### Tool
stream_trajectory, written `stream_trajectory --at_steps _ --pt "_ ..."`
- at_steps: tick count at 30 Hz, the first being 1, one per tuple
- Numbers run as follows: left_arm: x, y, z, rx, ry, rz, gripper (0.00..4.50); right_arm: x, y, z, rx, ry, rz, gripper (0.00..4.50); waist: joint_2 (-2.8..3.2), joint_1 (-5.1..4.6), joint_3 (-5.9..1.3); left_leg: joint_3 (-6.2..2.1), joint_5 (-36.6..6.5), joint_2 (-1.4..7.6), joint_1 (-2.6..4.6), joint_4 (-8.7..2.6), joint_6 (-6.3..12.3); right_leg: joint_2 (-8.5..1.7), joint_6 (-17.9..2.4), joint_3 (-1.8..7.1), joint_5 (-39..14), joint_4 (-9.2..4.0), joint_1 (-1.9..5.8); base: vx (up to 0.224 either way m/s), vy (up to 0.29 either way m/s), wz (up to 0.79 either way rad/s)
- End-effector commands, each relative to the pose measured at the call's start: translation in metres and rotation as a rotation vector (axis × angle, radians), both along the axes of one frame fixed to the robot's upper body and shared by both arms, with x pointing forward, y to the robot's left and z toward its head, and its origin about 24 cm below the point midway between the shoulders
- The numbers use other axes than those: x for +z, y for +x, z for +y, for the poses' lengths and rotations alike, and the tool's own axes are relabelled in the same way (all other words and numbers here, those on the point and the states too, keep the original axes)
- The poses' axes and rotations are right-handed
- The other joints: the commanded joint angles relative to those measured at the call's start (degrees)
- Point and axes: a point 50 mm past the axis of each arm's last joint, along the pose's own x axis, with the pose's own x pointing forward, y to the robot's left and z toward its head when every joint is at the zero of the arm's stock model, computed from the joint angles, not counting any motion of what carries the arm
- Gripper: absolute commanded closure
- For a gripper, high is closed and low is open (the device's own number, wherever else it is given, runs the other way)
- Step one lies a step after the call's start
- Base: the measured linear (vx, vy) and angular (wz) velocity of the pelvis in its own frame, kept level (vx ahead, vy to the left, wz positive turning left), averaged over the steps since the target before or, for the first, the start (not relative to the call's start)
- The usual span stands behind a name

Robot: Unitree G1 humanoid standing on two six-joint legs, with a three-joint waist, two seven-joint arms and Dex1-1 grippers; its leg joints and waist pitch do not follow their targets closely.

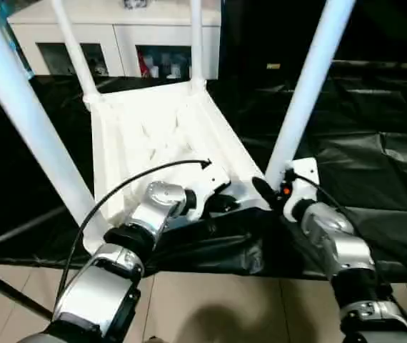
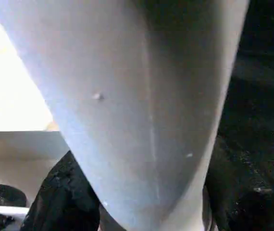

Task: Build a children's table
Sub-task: Rotate leg to tighten

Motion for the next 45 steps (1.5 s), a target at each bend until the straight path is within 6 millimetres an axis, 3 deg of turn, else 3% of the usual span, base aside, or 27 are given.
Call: stream_trajectory --at_steps 1,2,3,4,5,7,8,9,10,12,13,14,15,17,18,19,20,21,22,24,29,31,34,35,38,44,45 --pt "0.016 0.005 -0.019 0.032 -0.088 -0.079 4.50 -0.020 -0.014 0.057 0.200 0.069 0.095 2.03 -1.59 0.01 -2.50 -2.07 -16.2 3.48 0.93 -4.53 1.06 -4.53 -8.5 2.73 -22.4 -5.76 1.22 0.000 0.000 0.00" --pt "0.016 0.006 -0.017 0.033 -0.079 -0.087 4.50 -0.019 -0.014 0.057 0.207 0.058 0.086 2.03 -2.00 0.05 -2.51 -2.11 -15.4 3.48 0.64 -4.59 1.41 -4.58 -8.5 2.64 -22.2 -5.60 1.43 0.000 0.000 0.00" --pt "0.017 0.006 -0.013 0.021 -0.069 -0.099 4.50 -0.018 -0.012 0.057 0.222 0.034 0.058 2.03 -1.51 0.18 -2.52 -2.25 -15.1 3.61 0.66 -4.66 1.34 -4.70 -8.5 2.62 -22.2 -5.53 1.29 0.000 0.000 0.00" --pt "0.017 0.006 -0.011 0.013 -0.062 -0.107 4.50 -0.016 -0.011 0.057 0.232 0.018 0.038 2.03 -1.50 -0.03 -2.51 -2.24 -15.5 3.62 0.66 -4.72 1.27 -4.59 -8.5 2.59 -22.1 -5.52 1.32 0.000 0.000 0.00" --pt "0.016 0.006 -0.010 0.008 -0.058 -0.110 4.50 -0.016 -0.011 0.056 0.238 0.003 0.025 2.03 -1.99 0.04 -2.54 -2.18 -15.4 3.62 0.63 -4.69 1.38 -4.61 -8.5 2.59 -21.8 -5.53 1.34 0.000 0.000 0.00" --pt "0.014 0.002 -0.002 -0.053 -0.037 -0.130 4.50 -0.010 -0.011 0.049 0.288 0.045 0.001 2.03 -1.79 0.20 -2.44 -2.17 -15.4 3.64 0.72 -4.69 1.88 -4.61 -9.0 2.68 -21.1 -5.45 1.29 0.000 0.000 0.00" --pt "0.014 0.002 -0.002 -0.054 -0.037 -0.131 4.50 -0.010 -0.011 0.049 0.289 0.046 0.001 1.48 -1.83 0.18 -2.46 -2.20 -15.3 3.68 0.55 -4.71 2.11 -4.59 -9.1 2.66 -20.7 -5.32 1.45 0.000 0.000 0.00" --pt "0.013 0.001 0.001 -0.072 -0.033 -0.124 4.50 -0.007 -0.013 0.046 0.330 0.068 -0.007 1.34 -1.50 0.25 -2.55 -2.19 -14.8 3.77 0.59 -4.69 2.29 -4.55 -9.2 2.67 -19.7 -5.20 1.46 0.000 0.000 0.00" --pt "0.012 0.000 0.004 -0.082 -0.025 -0.121 4.50 -0.005 -0.016 0.042 0.379 0.067 -0.014 1.34 -1.60 0.24 -2.55 -1.99 -14.8 3.79 0.78 -4.57 2.57 -4.37 -9.9 2.73 -18.0 -5.11 1.27 0.000 0.000 0.00" --pt "0.012 0.000 0.006 -0.090 -0.020 -0.120 4.50 -0.003 -0.018 0.040 0.413 0.064 -0.018 1.22 -1.64 0.39 -2.62 -1.98 -13.9 3.87 0.57 -4.59 2.85 -4.32 -10.2 2.69 -16.3 -4.84 1.61 0.000 0.000 0.00" --pt "0.011 0.000 0.009 -0.100 -0.008 -0.117 4.50 -0.001 -0.021 0.033 0.462 0.048 -0.027 1.06 -0.99 0.44 -2.74 -1.92 -12.8 3.96 0.68 -4.47 2.92 -4.29 -11.0 2.71 -13.9 -4.51 1.50 0.000 0.000 0.00" --pt "0.010 0.000 0.012 -0.118 0.008 -0.117 4.50 0.002 -0.025 0.025 0.512 0.031 -0.034 1.06 -1.49 0.48 -2.80 -1.81 -12.0 3.85 0.53 -4.33 3.35 -4.04 -11.3 2.54 -11.8 -4.40 1.85 0.000 0.000 0.00" --pt "0.010 -0.001 0.014 -0.133 0.016 -0.118 4.50 0.003 -0.027 0.019 0.536 0.024 -0.035 1.06 -1.26 0.94 -2.94 -1.59 -11.4 3.94 0.85 -4.04 4.03 -4.00 -11.8 2.62 -9.5 -4.28 1.66 0.000 0.000 0.00" --pt "0.009 -0.003 0.021 -0.189 0.049 -0.115 4.50 0.009 -0.037 -0.004 0.620 -0.020 -0.039 1.06 -0.91 1.12 -3.08 -1.59 -9.9 3.92 0.46 -3.79 4.83 -4.04 -12.9 2.59 -6.3 -3.72 1.99 0.000 0.000 0.00" --pt "0.009 -0.003 0.021 -0.191 0.050 -0.115 4.50 0.009 -0.037 -0.005 0.622 -0.023 -0.039 1.06 -0.91 1.30 -3.20 -1.60 -9.1 3.90 0.45 -3.71 5.13 -3.95 -12.9 2.49 -5.1 -3.65 2.15 0.000 0.000 0.00" --pt "0.009 -0.003 0.027 -0.219 0.072 -0.115 4.50 0.012 -0.045 -0.027 0.663 -0.067 -0.019 1.06 -0.91 1.67 -3.26 -1.64 -8.1 3.91 0.32 -3.48 6.31 -4.01 -13.4 2.42 -2.1 -3.30 2.33 0.000 0.000 0.00" --pt "0.009 -0.003 0.028 -0.238 0.077 -0.112 4.50 0.014 -0.049 -0.037 0.674 -0.080 -0.006 1.06 -0.74 1.89 -3.34 -1.61 -8.0 3.97 0.49 -3.36 6.56 -3.98 -13.7 2.42 -1.4 -3.27 2.26 0.000 0.000 0.00" --pt "0.009 -0.004 0.029 -0.249 0.077 -0.110 4.50 0.015 -0.050 -0.041 0.678 -0.086 0.001 1.06 -0.96 2.01 -3.36 -1.46 -7.8 4.02 0.61 -3.23 6.96 -3.90 -14.6 2.46 0.4 -3.07 2.13 0.000 0.000 0.00" --pt "0.010 -0.006 0.031 -0.279 0.066 -0.088 4.50 0.019 -0.054 -0.054 0.676 -0.099 0.010 1.06 -0.66 2.08 -3.36 -1.56 -7.5 3.95 0.34 -3.24 7.11 -3.93 -15.0 2.33 0.9 -2.97 2.35 0.000 0.000 0.00" --pt "0.011 -0.006 0.032 -0.290 0.061 -0.079 4.50 0.020 -0.054 -0.059 0.672 -0.103 0.011 1.06 -0.91 2.03 -3.37 -1.55 -7.9 3.91 0.36 -3.20 7.15 -4.01 -15.3 2.25 0.5 -3.01 2.38 0.000 0.000 0.00" --pt "0.009 -0.015 0.038 -0.390 0.059 -0.045 4.50 0.038 -0.055 -0.083 0.584 -0.109 -0.027 1.06 -0.74 1.53 -3.22 -1.63 -9.1 3.94 0.33 -3.33 6.10 -3.95 -15.6 2.18 -3.6 -3.35 2.44 0.000 0.000 0.00" --pt "0.007 -0.018 0.039 -0.412 0.057 -0.036 4.50 0.041 -0.058 -0.085 0.584 -0.107 -0.035 1.06 -1.30 1.63 -3.24 -1.55 -8.3 4.07 0.39 -3.27 6.65 -4.00 -15.6 2.23 -2.9 -3.22 2.41 0.000 0.000 0.00" --pt "0.005 -0.022 0.039 -0.443 0.065 -0.026 4.50 0.043 -0.059 -0.086 0.572 -0.095 -0.043 1.06 -1.15 1.80 -3.24 -1.53 -7.6 4.10 0.41 -3.19 7.14 -4.05 -15.6 2.18 -3.4 -3.17 2.19 0.000 0.000 0.00" --pt "0.004 -0.023 0.039 -0.455 0.071 -0.027 4.50 0.043 -0.058 -0.088 0.549 -0.097 -0.052 1.06 -1.48 1.81 -3.24 -1.47 -7.5 4.06 0.39 -3.17 7.16 -4.01 -15.6 2.16 -3.6 -3.20 2.20 0.000 0.000 0.00" --pt "0.004 -0.026 0.041 -0.473 0.068 -0.022 4.50 0.040 -0.049 -0.090 0.423 -0.094 -0.063 1.06 -1.35 1.90 -3.18 -1.52 -7.4 4.14 0.48 -3.32 6.27 -4.08 -15.2 2.19 -5.1 -3.19 1.99 0.000 0.000 0.00" --pt "0.005 -0.025 0.050 -0.470 0.116 -0.055 4.50 0.034 -0.047 -0.086 0.358 -0.104 -0.058 1.06 -1.28 1.92 -3.23 -1.54 -7.2 3.99 0.38 -3.32 5.47 -4.08 -14.2 2.27 -5.1 -3.11 2.04 0.000 0.000 0.00" --pt "0.005 -0.025 0.051 -0.464 0.118 -0.058 4.22 0.033 -0.047 -0.086 0.350 -0.106 -0.057 0.97 -1.30 1.80 -3.28 -1.49 -7.1 3.90 0.41 -3.28 5.44 -4.01 -14.2 2.22 -4.6 -3.06 2.07 0.000 0.000 0.00"
